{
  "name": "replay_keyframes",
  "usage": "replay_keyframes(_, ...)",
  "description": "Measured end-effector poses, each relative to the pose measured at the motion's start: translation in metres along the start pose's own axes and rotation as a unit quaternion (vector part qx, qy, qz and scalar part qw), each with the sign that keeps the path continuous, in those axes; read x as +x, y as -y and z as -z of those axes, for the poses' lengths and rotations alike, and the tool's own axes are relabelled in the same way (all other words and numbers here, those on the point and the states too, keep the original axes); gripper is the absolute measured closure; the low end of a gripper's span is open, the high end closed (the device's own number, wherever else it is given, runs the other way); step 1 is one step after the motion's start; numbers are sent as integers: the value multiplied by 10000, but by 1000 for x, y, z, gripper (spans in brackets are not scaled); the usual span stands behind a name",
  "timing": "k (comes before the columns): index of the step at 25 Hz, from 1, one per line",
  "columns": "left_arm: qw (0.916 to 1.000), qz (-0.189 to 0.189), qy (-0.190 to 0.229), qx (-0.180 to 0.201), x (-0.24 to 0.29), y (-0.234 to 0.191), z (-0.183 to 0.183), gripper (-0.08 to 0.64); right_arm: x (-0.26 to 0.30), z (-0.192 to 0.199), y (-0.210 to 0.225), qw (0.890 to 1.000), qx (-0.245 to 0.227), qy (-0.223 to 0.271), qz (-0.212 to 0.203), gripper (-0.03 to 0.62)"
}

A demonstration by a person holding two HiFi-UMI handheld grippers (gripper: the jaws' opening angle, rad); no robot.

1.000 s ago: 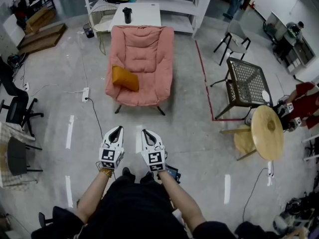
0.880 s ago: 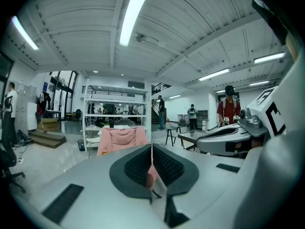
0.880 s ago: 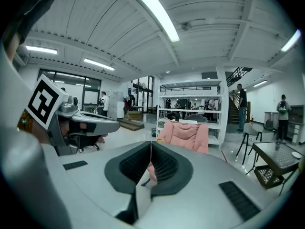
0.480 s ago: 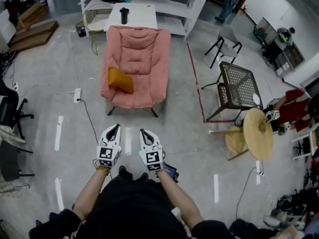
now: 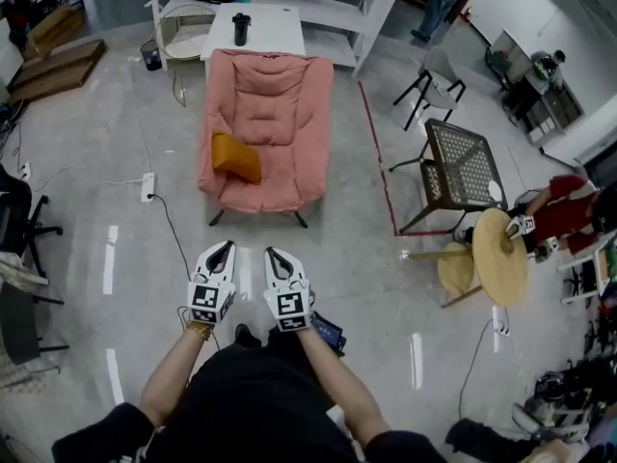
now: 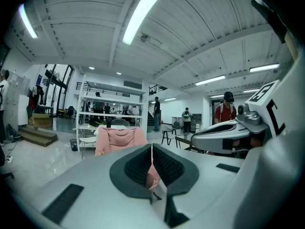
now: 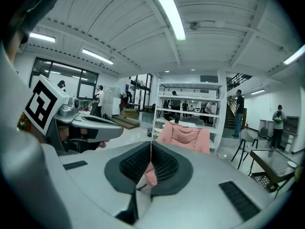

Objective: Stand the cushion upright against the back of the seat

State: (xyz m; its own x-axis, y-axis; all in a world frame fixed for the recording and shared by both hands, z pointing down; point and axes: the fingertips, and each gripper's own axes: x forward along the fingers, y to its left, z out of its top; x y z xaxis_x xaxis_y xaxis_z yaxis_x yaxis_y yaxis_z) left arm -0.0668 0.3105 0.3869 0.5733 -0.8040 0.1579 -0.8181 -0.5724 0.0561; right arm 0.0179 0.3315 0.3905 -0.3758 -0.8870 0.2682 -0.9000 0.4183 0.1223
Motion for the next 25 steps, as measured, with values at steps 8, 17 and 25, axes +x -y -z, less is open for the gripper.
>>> replay_keyframes(8, 9998, -186, -104, 16, 36, -15, -2, 541, 35, 3, 28, 9999, -13, 55, -138, 577)
replay_keyframes(17, 9987, -356, -324, 163, 93, -10, -11, 541, 66, 14, 87, 9993, 227, 88, -266, 577)
replay_keyframes(25, 9985, -357, -410, 31, 150, 0, -14, 541, 87, 25, 132, 9990, 298, -47, -321, 577)
